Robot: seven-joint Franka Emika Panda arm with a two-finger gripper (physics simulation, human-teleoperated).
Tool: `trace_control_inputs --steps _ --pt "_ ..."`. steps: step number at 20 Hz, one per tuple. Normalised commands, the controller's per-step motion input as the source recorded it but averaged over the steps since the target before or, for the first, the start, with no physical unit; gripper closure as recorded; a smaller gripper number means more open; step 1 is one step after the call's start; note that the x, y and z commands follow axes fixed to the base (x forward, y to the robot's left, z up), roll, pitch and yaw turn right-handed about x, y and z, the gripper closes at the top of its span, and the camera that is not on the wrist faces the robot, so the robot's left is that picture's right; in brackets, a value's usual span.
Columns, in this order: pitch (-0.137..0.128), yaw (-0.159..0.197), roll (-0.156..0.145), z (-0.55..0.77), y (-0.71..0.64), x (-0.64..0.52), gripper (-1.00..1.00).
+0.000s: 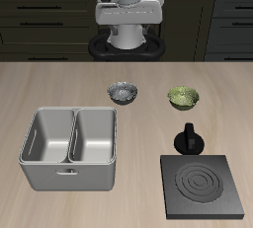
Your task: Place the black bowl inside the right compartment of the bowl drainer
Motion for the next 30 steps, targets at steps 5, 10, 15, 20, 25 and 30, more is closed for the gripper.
trace_control_inputs --steps 5,10,15,20,25,30 --pt "0.068 0.010 -0.022 -0.46 -0.06 0.11 -1.00" --pt "0.056 0.016 -0.015 -0.42 0.02 0.09 -1.00" --pt "0.051 0.022 0.002 -0.39 0.15 0.05 -1.00" --pt "0.055 0.011 0.003 -0.38 0.11 0.01 -1.00" --pt "0.015 0.010 -0.010 -0.19 0.02 -0.01 -1.00" --pt "0.004 0.014 -0.006 -0.21 0.08 -0.04 -1.00"
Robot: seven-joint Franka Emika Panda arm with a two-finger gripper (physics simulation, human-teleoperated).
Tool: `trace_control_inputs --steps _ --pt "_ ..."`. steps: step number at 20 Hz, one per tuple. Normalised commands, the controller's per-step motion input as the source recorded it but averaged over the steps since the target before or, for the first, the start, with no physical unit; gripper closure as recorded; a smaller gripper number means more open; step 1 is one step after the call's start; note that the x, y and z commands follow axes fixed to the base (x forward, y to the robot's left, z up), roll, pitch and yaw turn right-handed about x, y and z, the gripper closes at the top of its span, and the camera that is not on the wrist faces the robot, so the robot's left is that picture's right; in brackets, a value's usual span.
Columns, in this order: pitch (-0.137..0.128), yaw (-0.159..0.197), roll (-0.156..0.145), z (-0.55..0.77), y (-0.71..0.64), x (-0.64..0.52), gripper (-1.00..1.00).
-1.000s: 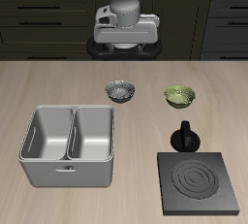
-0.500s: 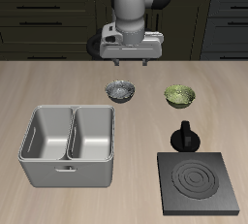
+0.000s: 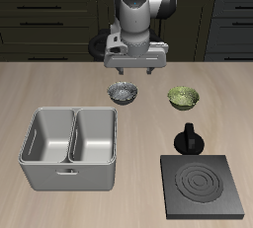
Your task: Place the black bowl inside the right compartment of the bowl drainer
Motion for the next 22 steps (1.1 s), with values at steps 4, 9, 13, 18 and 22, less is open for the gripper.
trace_control_inputs --steps 4,9,13,18,22 --pt "0.065 -0.013 0.025 -0.33 0.13 -0.07 -1.00" --pt "0.001 -0.001 0.001 -0.13 0.03 -0.04 -1.00" --pt "0.047 0.015 -0.019 -0.32 -0.06 0.00 -1.00" --pt "0.039 0.003 -0.027 -0.25 -0.17 -0.01 -1.00" --pt "0.043 0.002 -0.004 -0.26 0.00 0.00 -1.00"
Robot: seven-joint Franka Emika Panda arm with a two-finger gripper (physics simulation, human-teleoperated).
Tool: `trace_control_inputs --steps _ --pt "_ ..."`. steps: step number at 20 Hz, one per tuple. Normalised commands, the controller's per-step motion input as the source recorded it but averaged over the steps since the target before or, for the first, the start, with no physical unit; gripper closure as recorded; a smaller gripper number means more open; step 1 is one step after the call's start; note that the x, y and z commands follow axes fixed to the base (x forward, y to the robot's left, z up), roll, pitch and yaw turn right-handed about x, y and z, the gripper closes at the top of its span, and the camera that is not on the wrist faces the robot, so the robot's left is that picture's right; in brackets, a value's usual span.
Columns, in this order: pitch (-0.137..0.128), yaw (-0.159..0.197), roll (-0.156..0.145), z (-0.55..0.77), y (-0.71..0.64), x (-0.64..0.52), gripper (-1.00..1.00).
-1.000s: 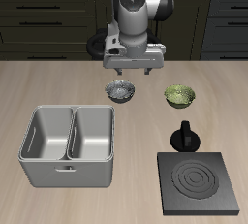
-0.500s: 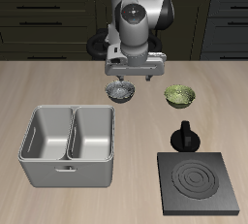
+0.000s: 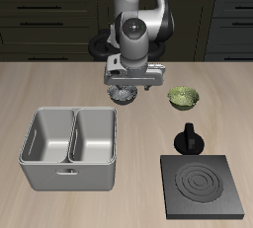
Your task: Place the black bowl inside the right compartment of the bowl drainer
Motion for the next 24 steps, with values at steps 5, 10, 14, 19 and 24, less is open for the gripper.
trace_control_inputs --steps 5,10,14,19,24 --pt "0.039 -0.009 0.004 -0.19 0.04 0.01 -1.00" --pt "0.020 -0.009 0.018 -0.13 0.07 -0.01 -1.00" --pt "0.030 -0.007 -0.004 -0.17 -0.02 0.06 -1.00" --pt "0.068 -0.023 0.033 -0.30 0.05 -0.01 1.00" --pt "-0.005 -0.001 0.023 -0.02 0.04 -0.05 1.00"
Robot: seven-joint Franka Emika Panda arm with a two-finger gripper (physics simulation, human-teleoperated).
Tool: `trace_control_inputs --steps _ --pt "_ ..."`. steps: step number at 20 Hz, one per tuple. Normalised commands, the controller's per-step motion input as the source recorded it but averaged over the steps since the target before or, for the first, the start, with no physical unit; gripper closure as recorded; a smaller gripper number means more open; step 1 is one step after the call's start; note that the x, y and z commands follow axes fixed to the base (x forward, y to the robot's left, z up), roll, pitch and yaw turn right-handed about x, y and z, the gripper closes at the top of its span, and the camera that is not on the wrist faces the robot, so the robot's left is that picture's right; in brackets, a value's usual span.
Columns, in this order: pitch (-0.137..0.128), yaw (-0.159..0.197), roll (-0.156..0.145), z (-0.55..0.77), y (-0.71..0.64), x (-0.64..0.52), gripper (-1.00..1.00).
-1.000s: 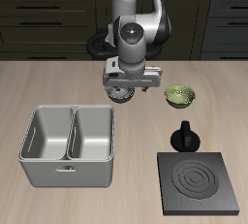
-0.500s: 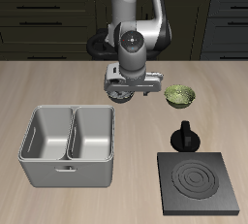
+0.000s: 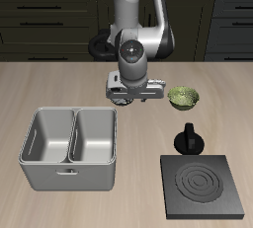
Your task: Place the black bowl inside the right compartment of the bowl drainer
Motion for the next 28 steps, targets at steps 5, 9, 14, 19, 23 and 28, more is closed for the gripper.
trace_control_inputs --steps 5,9,14,19,23,28 --pt "-0.008 -0.005 0.008 0.06 0.02 -0.02 1.00" --pt "-0.004 0.002 -0.001 0.03 0.00 0.00 1.00" --pt "-0.113 0.000 0.038 0.72 -0.04 -0.12 1.00" --pt "-0.197 0.015 0.036 1.08 -0.05 -0.21 1.00" --pt "-0.127 0.036 0.002 0.74 -0.15 -0.07 1.00" --pt "-0.092 0.027 0.001 0.57 -0.12 -0.09 1.00"
